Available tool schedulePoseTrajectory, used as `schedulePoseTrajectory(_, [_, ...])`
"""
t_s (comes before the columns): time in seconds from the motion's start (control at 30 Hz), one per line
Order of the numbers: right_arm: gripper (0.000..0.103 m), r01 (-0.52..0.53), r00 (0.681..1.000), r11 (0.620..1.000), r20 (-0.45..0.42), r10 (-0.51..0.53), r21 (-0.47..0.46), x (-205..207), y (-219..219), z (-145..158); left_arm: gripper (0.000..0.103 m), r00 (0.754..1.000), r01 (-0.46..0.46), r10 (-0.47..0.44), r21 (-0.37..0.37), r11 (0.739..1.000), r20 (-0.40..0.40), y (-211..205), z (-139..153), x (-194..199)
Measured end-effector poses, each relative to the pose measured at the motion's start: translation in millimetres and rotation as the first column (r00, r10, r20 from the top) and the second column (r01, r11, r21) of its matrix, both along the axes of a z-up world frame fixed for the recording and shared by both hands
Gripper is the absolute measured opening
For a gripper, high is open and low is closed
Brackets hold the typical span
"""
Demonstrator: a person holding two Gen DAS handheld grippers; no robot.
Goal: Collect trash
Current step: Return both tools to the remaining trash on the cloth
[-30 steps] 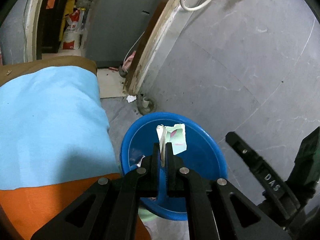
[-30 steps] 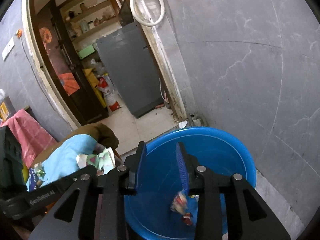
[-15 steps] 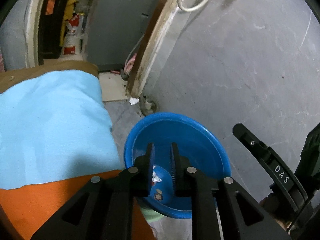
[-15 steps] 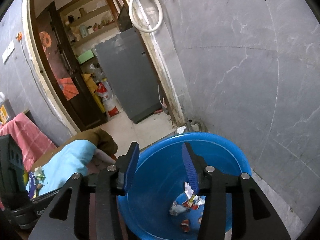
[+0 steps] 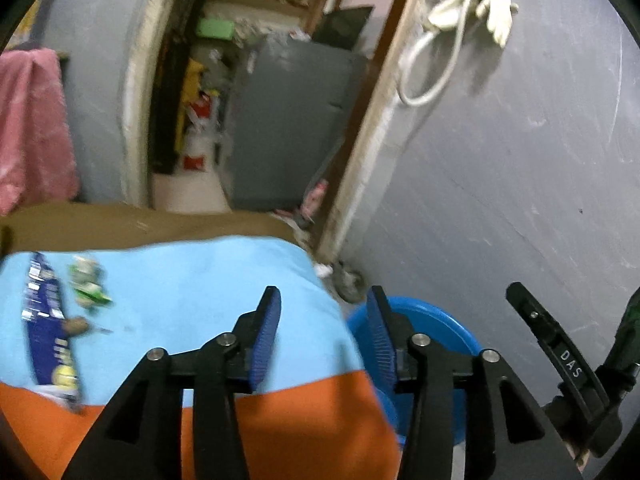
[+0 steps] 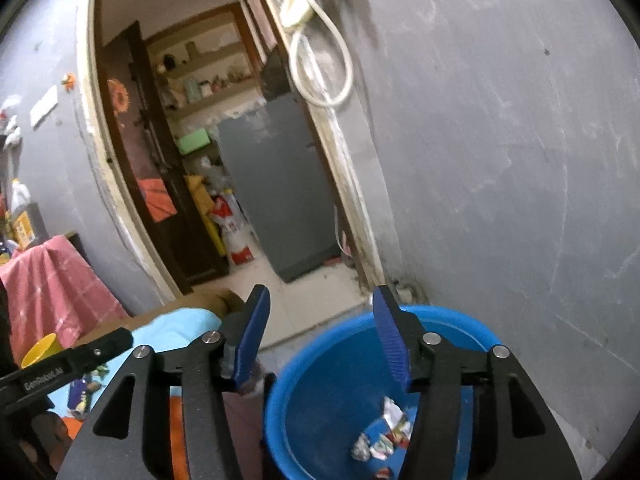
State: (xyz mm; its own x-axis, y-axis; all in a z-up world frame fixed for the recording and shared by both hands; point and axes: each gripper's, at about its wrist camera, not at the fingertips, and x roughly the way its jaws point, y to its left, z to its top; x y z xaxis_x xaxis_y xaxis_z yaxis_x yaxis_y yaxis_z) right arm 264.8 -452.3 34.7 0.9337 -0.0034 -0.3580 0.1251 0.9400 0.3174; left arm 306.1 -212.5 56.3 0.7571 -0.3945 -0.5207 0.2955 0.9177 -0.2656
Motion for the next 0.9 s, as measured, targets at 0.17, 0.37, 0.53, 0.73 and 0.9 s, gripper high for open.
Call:
schedulePoseTrajectory(0.17, [0.059,-0.070,0.995,0.996,0.071,0.073,-0.047,1.3,33.9,11.1,0.054,0.992,-0.103,0.103,0.000,0.995,0.070,40.9,12.6,-16.7])
schedulePoseTrajectory(0.37, [0.069,-0.141,0.975,0.985,0.159,0.156,-0.102,0.5,74.1,22.7,0.065,0.964,-0.227,0.224,0.004,0.974,0.145,95.5,24.8,-32.3])
schedulePoseTrajectory(0.53, [0.081,-0.182,0.947,0.973,0.241,0.213,-0.142,-3.5,106.2,33.8,0.086,0.936,-0.303,0.297,-0.001,0.953,0.190,126.7,25.4,-50.1])
schedulePoseTrajectory(0.73, [0.101,-0.236,0.900,0.950,0.324,0.293,-0.203,-11.1,144.6,43.5,0.099,0.892,-0.388,0.379,-0.013,0.921,0.244,162.7,23.4,-68.3])
schedulePoseTrajectory(0.9, [0.103,-0.259,0.863,0.935,0.377,0.336,-0.241,-17.4,167.0,45.4,0.101,0.850,-0.454,0.442,-0.028,0.891,0.286,191.4,25.4,-79.5])
